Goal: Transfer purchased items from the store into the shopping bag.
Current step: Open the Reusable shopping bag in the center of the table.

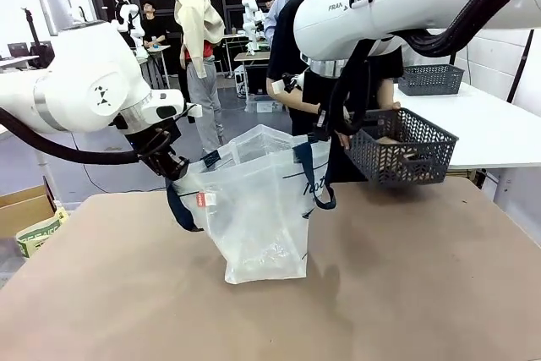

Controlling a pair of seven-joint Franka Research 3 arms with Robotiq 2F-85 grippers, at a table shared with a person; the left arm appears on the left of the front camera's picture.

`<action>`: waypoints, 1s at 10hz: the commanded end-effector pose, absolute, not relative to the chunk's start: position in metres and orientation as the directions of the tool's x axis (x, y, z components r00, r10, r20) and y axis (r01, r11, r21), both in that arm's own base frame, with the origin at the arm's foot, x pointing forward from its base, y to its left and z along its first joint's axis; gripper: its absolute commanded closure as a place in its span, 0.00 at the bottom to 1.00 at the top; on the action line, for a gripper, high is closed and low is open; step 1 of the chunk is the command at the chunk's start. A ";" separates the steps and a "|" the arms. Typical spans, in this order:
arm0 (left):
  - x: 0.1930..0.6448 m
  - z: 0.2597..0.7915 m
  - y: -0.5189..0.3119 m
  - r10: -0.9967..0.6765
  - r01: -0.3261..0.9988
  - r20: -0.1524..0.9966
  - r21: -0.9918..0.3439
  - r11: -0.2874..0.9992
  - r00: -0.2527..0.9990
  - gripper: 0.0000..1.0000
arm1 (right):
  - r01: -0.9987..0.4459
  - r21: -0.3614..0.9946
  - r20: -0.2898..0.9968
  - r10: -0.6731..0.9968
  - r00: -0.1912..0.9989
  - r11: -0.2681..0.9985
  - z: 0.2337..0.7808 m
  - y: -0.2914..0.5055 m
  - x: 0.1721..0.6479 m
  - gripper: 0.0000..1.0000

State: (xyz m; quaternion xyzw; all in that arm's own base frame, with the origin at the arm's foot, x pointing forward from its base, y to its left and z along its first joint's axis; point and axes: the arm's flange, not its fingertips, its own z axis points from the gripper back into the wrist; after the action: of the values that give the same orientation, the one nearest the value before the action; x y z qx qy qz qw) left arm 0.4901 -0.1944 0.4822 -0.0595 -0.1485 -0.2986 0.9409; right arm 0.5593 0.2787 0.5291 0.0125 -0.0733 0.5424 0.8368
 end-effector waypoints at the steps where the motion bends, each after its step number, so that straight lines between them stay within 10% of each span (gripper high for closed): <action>1: 0.503 0.496 -0.201 -0.544 0.602 0.331 -0.100 0.792 0.771 1.00 | -0.902 -0.012 0.145 0.893 0.425 0.432 0.527 0.295 0.569 1.00; 10: 0.504 0.496 -0.211 -0.625 0.691 0.374 -0.063 0.720 0.685 1.00 | -0.922 -0.036 0.167 0.912 0.375 0.386 0.524 0.292 0.574 1.00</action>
State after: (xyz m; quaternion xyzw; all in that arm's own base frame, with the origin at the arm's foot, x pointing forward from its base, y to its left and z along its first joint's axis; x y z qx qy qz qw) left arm 0.5040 -0.2124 0.4973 -0.0843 -0.1552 -0.3308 0.9270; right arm 0.5719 0.2942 0.5257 0.0247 -0.0708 0.5428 0.8365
